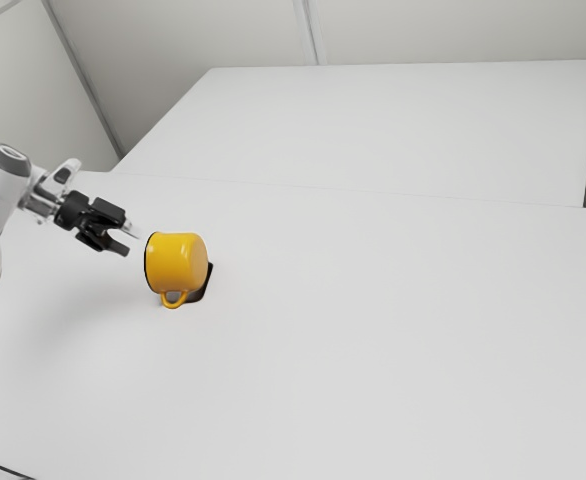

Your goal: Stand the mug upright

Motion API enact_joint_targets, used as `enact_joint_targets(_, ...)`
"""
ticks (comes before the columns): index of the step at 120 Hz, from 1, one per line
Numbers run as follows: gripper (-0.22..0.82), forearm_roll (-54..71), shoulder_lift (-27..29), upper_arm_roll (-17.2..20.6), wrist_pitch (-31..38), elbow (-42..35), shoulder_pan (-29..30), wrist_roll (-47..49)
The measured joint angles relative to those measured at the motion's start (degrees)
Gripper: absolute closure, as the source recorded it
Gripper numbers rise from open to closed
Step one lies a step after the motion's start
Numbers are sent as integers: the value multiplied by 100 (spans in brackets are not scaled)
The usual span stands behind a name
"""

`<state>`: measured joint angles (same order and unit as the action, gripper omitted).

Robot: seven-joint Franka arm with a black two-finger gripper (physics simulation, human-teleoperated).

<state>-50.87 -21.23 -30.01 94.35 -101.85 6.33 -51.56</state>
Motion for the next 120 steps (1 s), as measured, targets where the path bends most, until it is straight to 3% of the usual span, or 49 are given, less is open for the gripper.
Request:
enact_joint_targets(21, 0, -483, -298, 116, -156, 133, 199, -170)
enact_joint_targets(43, 0, -937, -565, 685, -338, 270, 680, -291)
enact_joint_targets(64, 2, -1196, -674, 831, -602, 259, 764, -344)
enact_joint_targets(83, 15, -1380, -752, 839, -845, 205, 770, -315)
enact_joint_targets(105, 50, -1451, -762, 848, -982, 181, 773, -285)
enact_joint_targets(120, 65, -1461, -734, 863, -1024, 183, 773, -276)
